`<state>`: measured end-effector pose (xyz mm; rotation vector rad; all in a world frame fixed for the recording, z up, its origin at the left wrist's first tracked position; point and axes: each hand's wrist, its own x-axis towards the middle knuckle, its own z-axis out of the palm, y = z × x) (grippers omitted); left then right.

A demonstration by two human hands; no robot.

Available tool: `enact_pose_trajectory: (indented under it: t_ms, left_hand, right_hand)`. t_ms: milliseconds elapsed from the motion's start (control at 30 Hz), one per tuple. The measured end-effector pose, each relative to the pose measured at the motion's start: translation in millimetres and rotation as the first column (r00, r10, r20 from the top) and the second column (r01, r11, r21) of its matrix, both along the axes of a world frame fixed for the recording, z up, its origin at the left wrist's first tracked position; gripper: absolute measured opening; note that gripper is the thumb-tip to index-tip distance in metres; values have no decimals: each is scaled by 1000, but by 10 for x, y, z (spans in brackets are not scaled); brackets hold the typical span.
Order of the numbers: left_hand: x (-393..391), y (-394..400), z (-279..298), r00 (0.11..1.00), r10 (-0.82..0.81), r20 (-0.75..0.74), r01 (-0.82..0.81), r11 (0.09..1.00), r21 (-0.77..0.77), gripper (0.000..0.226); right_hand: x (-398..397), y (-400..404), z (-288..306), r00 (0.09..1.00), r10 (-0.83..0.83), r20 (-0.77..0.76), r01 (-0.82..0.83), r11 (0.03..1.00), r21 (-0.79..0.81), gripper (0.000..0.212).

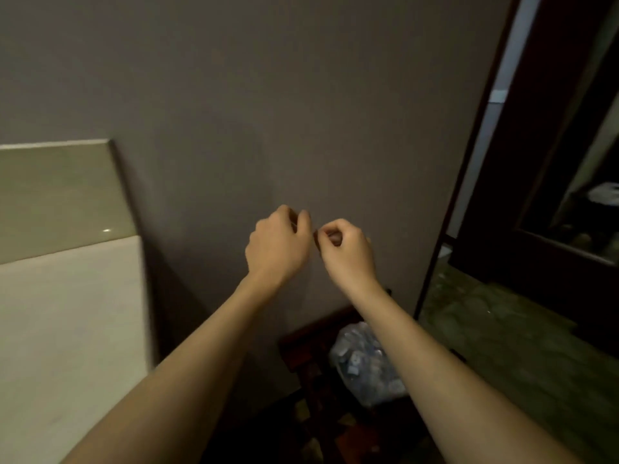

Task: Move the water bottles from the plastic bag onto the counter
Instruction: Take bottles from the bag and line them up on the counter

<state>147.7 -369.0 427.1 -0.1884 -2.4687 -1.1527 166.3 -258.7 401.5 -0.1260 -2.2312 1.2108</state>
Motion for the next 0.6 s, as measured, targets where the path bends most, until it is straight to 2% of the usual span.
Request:
enact_pose_trajectory:
  t_ms: [133,333,600]
  left_hand:
    - [-147,727,-236,991,-122,55,123,992,-16,29]
    - [-568,1637,-898,948,-211,240,238,967,-93,34]
    - [-1507,2289,-1586,868,-206,452,292,948,-127,36]
  right_hand:
    - [-56,684,-236,991,-101,85,102,995,-8,6]
    - [-459,1554,-810,940,-203,274,220,975,-33,6]
    - [-1302,2223,-1438,825,-152,544,199,980,-28,7]
